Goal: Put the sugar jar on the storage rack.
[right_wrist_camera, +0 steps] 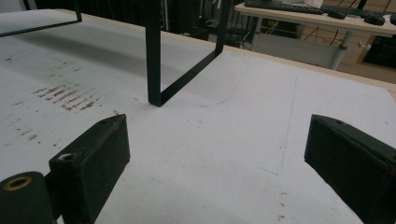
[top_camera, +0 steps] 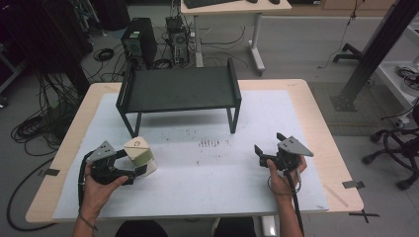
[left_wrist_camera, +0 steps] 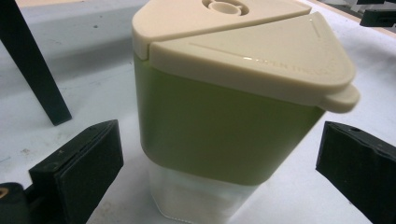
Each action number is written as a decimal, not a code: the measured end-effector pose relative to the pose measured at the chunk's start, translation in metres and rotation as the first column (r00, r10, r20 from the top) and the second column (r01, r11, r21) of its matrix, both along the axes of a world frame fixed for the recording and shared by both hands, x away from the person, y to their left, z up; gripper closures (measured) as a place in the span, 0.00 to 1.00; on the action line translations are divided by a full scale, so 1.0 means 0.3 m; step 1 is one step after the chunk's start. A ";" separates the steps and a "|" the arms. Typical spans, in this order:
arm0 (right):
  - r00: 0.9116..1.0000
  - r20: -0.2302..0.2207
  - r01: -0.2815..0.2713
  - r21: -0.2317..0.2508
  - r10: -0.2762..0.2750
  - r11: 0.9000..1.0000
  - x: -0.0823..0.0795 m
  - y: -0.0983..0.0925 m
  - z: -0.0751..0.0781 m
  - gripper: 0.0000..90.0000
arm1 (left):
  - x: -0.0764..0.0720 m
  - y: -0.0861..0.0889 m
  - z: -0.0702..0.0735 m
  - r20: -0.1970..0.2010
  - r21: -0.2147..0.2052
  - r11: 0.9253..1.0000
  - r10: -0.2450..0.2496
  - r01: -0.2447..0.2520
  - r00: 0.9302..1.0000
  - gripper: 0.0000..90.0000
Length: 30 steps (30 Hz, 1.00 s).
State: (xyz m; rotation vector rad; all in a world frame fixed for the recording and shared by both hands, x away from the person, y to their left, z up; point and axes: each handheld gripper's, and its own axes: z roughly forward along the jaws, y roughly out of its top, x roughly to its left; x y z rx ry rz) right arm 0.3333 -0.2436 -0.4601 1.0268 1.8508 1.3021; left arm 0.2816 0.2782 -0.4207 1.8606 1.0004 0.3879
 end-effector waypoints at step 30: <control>1.000 0.000 0.001 -0.001 -0.001 1.000 -0.001 0.001 0.000 0.08 | 0.047 -0.043 -0.008 -0.003 0.003 1.000 -0.022 0.022 1.000 0.01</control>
